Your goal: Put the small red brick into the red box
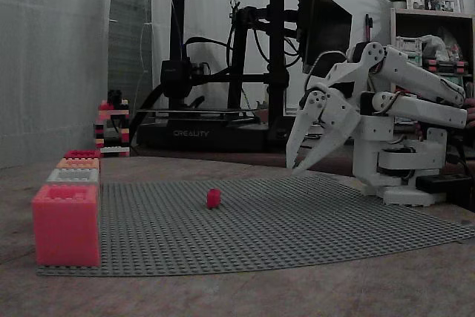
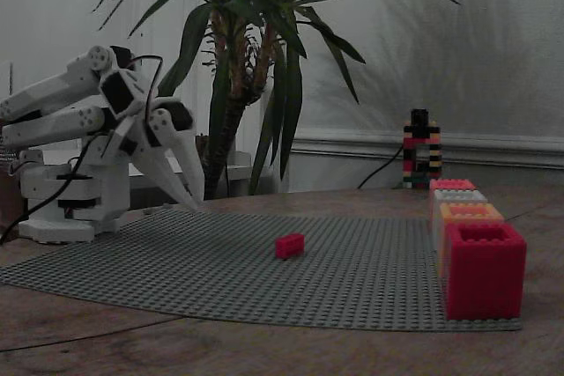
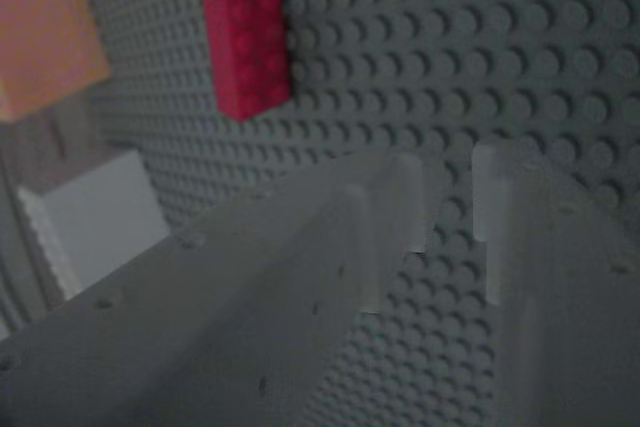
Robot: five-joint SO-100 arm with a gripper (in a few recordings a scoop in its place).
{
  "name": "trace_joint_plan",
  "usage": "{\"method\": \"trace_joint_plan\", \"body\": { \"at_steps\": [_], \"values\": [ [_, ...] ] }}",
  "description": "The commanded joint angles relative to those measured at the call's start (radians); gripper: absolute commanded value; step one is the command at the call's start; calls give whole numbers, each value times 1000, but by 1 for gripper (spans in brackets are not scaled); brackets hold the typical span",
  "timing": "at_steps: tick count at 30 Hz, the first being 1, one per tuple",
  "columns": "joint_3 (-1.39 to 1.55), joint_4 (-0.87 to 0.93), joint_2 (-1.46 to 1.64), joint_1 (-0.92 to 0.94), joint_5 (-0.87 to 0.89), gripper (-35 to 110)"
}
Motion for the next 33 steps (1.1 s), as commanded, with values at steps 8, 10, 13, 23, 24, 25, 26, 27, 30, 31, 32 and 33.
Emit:
{"method": "trace_joint_plan", "body": {
  "at_steps": [8,10,13,23,24,25,26,27,30,31,32,33],
  "values": [
    [-2,28,11,-17,23,0],
    [-2,28,11,-17,23,0],
    [-2,28,11,-17,23,0],
    [-9,-89,-41,-15,-3,0],
    [-29,-112,-72,-15,-2,0],
    [-52,-140,-110,-15,2,0],
    [-81,-170,-161,-12,9,0],
    [-114,-204,-229,-8,3,0],
    [-209,-325,-485,9,-29,0],
    [-244,-367,-578,18,-34,0],
    [-279,-399,-666,26,-23,0],
    [-314,-428,-747,34,-11,1]
  ]
}}
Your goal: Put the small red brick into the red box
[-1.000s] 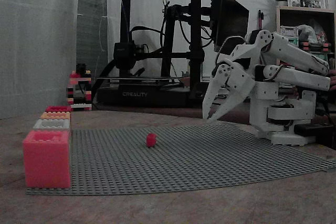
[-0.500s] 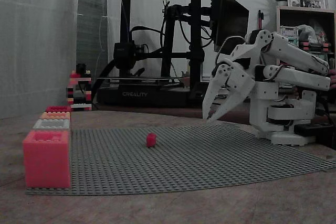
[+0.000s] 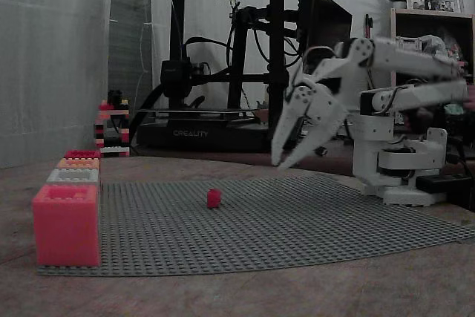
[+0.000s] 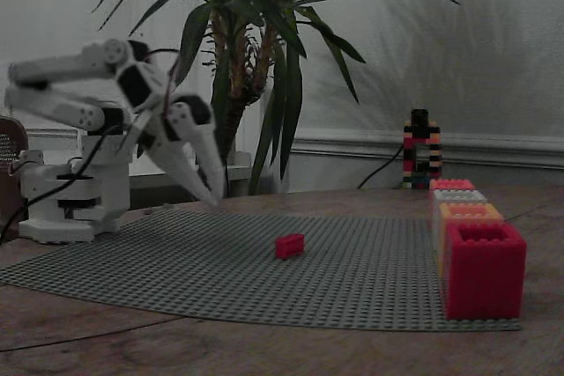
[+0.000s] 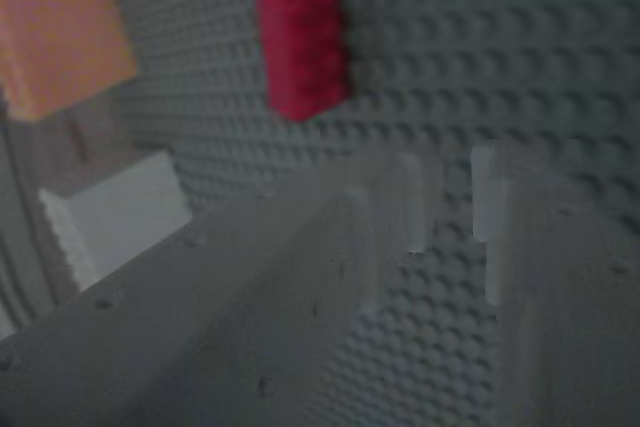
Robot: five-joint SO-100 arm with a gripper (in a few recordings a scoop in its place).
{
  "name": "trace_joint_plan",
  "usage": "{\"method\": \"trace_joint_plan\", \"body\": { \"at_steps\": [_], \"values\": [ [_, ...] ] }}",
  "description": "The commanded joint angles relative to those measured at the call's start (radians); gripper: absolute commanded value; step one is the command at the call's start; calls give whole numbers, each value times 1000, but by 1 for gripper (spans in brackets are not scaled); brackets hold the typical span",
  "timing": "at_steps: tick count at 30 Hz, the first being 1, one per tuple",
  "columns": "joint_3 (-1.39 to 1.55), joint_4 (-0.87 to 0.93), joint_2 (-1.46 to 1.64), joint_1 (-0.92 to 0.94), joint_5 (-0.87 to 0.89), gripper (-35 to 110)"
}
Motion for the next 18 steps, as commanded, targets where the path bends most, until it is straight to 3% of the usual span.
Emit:
{"method": "trace_joint_plan", "body": {
  "at_steps": [1,8,18],
  "values": [
    [-204,-123,-331,37,15,2],
    [-440,-126,-664,54,58,16],
    [-693,-34,-920,52,51,21]
  ]
}}
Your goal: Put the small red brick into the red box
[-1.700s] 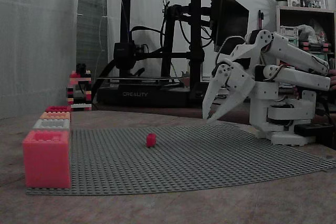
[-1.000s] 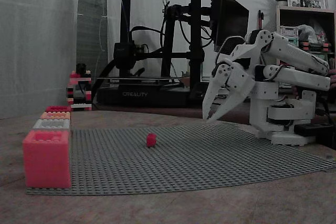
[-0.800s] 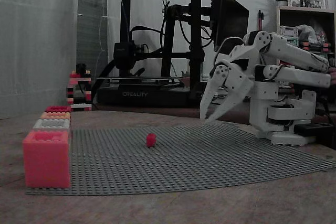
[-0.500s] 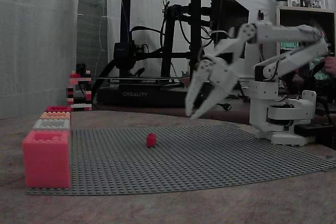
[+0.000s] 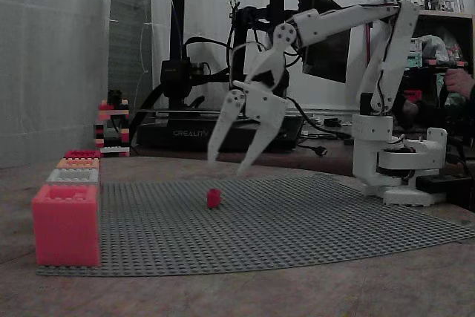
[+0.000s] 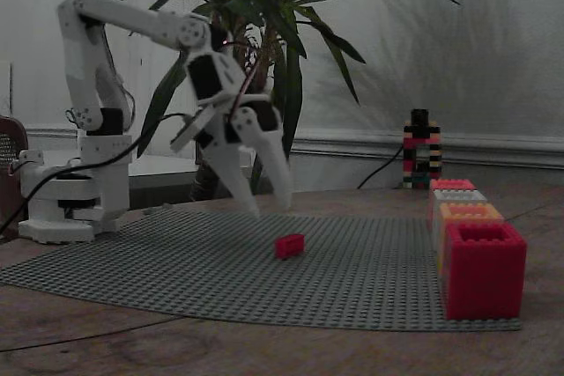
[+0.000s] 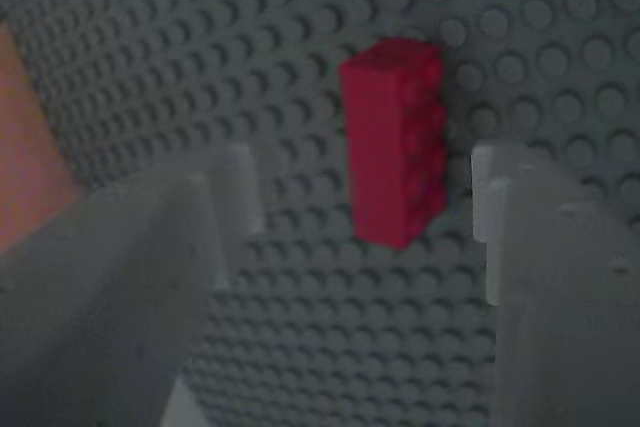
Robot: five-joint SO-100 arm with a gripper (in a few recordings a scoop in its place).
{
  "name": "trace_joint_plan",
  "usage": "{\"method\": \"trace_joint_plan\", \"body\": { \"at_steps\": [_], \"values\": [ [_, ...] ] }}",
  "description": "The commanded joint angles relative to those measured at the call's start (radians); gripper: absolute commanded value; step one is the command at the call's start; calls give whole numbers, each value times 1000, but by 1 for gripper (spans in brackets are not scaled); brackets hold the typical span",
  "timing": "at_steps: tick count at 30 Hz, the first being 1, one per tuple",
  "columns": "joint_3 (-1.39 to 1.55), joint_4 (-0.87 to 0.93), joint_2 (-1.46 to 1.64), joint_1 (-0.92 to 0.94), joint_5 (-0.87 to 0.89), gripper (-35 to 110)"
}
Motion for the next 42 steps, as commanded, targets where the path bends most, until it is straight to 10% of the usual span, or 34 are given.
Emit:
{"method": "trace_joint_plan", "body": {
  "at_steps": [1,42],
  "values": [
    [-117,34,-32,12,12,21],
    [-601,34,-360,-34,175,0]
  ]
}}
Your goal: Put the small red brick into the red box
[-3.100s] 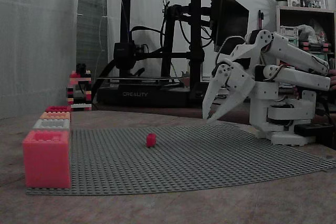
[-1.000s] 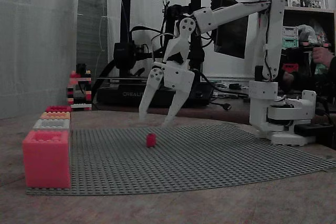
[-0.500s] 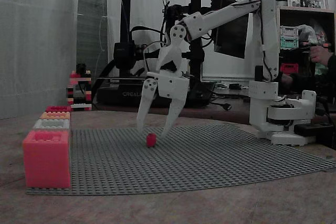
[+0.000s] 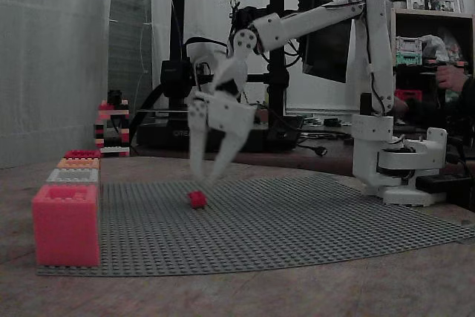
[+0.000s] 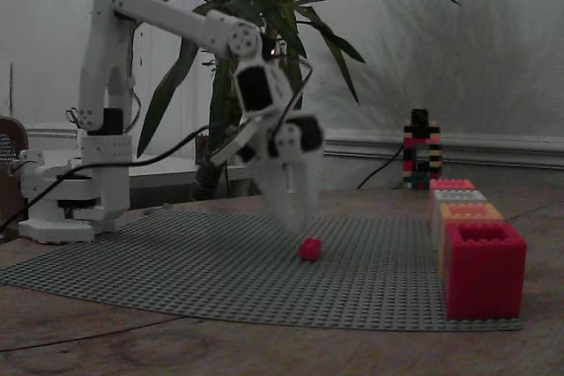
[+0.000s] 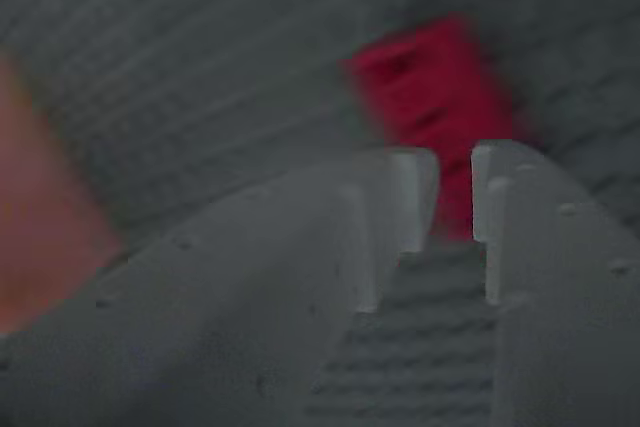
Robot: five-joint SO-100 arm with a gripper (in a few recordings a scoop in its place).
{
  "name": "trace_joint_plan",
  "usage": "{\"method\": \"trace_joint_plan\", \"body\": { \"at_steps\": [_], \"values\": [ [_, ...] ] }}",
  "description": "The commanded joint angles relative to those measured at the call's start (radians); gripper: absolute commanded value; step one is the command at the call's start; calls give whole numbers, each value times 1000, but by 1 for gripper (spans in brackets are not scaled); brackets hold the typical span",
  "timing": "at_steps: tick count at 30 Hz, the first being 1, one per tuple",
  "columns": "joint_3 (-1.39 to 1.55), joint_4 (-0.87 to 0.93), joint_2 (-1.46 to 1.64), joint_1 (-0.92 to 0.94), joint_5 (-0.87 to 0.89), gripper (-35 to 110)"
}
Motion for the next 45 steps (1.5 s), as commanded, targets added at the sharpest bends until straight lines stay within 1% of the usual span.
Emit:
{"method": "trace_joint_plan", "body": {
  "at_steps": [1,3,5,7,10,14,19,27,38,45],
  "values": [
    [-279,6,2,6,38,0],
    [-414,29,-58,28,44,0],
    [-505,106,-103,31,32,0],
    [-508,140,-104,28,32,0],
    [-499,239,-109,12,9,1],
    [-405,302,-109,5,-37,17],
    [-305,302,-114,5,-80,22],
    [-264,281,-146,5,-126,22],
    [-244,279,-167,-2,-250,22],
    [-244,255,-195,-2,-293,22]
  ]
}}
